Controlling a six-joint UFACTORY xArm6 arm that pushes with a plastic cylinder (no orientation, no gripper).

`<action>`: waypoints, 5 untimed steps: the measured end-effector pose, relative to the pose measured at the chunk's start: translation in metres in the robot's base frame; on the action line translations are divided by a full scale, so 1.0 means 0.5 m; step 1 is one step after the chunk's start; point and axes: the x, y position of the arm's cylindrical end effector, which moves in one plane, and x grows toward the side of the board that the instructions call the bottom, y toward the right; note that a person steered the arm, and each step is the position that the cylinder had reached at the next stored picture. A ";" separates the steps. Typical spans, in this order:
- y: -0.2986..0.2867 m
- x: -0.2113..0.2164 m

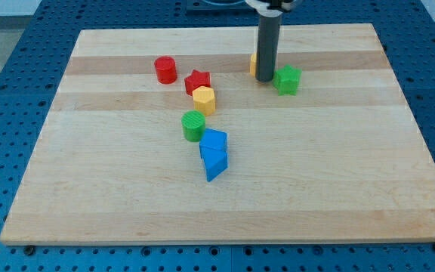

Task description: Push the yellow heart to the top center

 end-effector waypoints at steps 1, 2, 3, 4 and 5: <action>0.015 -0.029; 0.006 -0.059; -0.018 -0.070; -0.030 -0.032; -0.046 0.041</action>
